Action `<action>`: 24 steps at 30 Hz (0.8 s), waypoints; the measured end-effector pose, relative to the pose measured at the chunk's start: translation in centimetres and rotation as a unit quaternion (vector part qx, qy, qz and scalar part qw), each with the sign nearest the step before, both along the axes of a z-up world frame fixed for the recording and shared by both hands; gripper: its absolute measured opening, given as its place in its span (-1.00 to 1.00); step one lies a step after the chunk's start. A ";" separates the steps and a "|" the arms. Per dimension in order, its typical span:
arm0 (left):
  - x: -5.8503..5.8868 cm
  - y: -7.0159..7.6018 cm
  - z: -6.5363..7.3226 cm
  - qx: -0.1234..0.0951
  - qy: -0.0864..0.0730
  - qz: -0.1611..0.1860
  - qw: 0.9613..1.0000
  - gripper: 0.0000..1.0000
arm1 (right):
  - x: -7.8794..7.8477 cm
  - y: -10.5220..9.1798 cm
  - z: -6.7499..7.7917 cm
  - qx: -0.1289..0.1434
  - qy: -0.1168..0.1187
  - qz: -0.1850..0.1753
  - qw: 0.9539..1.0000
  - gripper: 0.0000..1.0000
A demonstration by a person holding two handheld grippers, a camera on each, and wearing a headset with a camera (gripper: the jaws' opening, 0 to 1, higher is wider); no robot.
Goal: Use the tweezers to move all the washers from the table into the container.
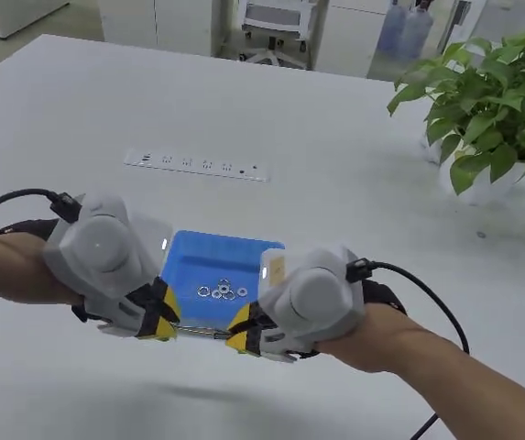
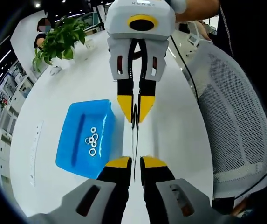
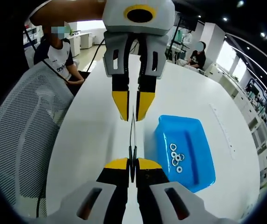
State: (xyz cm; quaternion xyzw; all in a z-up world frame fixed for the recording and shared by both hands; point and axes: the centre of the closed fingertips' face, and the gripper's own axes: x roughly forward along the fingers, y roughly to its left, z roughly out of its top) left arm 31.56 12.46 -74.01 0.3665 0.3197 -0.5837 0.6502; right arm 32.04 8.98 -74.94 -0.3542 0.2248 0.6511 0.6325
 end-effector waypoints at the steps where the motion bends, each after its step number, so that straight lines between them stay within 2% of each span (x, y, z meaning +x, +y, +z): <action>1: -0.1 0.0 -0.2 0.000 -0.001 0.001 1.000 -0.76 | -0.1 0.0 0.0 0.000 0.001 0.000 1.000 -0.90; 8: -0.8 -0.4 -1.6 0.006 -0.004 -0.001 1.000 -0.85 | -1.0 0.1 -1.1 -0.006 0.010 0.003 1.000 -0.90; 20: -2.3 -0.8 -4.6 0.015 0.020 -0.006 1.000 -0.86 | -2.6 -0.5 -4.0 -0.015 0.026 0.007 1.000 -0.88; 24: -2.4 -0.8 -5.2 0.016 0.028 -0.003 0.999 -0.86 | -2.9 -0.6 -4.7 -0.021 0.031 0.009 0.999 -0.87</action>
